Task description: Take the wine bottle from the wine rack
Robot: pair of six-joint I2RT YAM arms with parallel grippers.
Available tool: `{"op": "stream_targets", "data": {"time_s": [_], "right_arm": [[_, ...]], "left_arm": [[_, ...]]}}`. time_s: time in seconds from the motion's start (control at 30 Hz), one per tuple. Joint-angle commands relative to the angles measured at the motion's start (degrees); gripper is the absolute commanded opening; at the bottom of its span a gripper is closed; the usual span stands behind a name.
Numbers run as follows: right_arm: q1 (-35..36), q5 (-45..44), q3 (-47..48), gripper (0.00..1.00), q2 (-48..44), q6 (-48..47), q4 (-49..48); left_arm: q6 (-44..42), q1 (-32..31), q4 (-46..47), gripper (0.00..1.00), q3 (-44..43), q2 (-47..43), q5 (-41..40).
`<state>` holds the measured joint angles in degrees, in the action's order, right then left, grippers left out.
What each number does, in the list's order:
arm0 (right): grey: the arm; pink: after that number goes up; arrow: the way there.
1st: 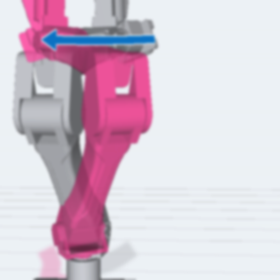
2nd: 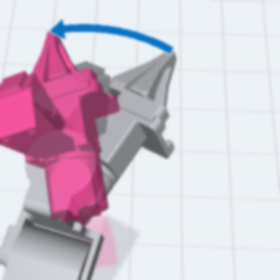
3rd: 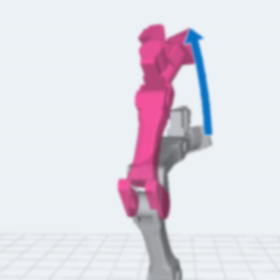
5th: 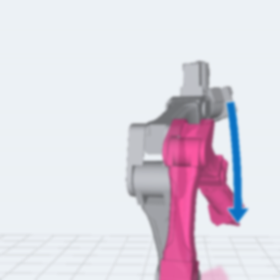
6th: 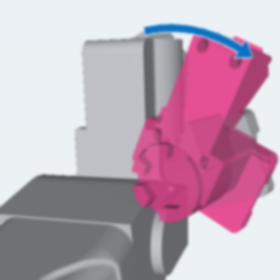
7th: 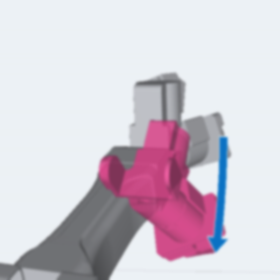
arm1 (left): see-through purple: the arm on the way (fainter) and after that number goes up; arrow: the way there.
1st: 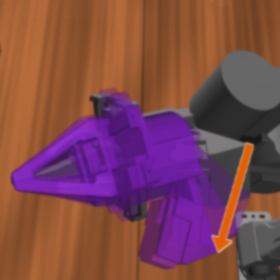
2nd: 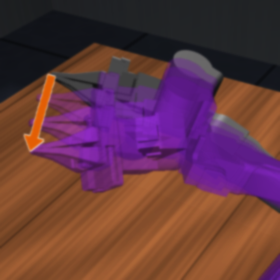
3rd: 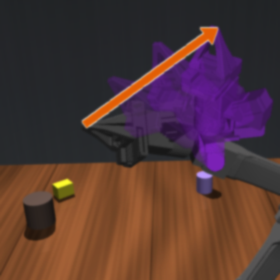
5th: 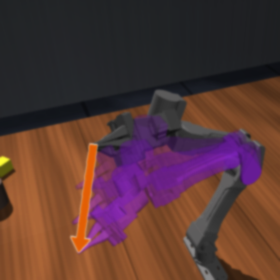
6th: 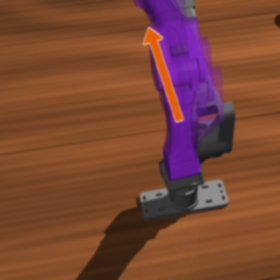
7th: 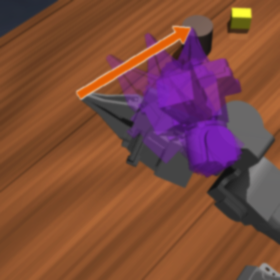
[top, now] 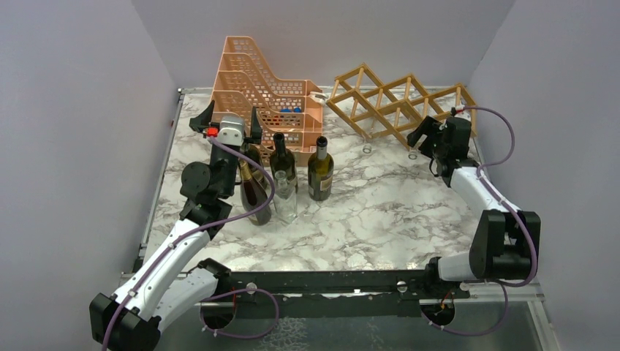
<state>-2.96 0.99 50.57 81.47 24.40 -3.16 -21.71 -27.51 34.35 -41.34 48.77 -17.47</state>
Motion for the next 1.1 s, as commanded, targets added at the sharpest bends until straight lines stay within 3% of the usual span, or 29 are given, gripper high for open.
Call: {"op": "stream_targets", "data": {"time_s": [0.0, 0.63, 0.77, 1.07], "right_arm": [[0.0, 0.4, -4.4, 0.84, -2.3, -0.4, -2.5], [-0.3, 4.8, -7.0, 0.76, 10.3, 1.7, -18.5], [-0.3, 3.3, -7.8, 0.63, 11.7, 3.3, -21.6], [-0.3, 1.6, -8.4, 0.62, 15.4, 5.3, -25.2]], "left_arm": [[1.1, -0.2, 2.0, 0.99, 0.9, -1.0, -1.2], [0.8, -0.4, 1.9, 0.99, 0.9, -1.2, -1.4], [0.7, -0.4, 1.9, 0.99, 0.9, -0.9, -1.5], [0.8, -0.4, 1.9, 0.99, 0.9, -0.6, -1.4]]}}
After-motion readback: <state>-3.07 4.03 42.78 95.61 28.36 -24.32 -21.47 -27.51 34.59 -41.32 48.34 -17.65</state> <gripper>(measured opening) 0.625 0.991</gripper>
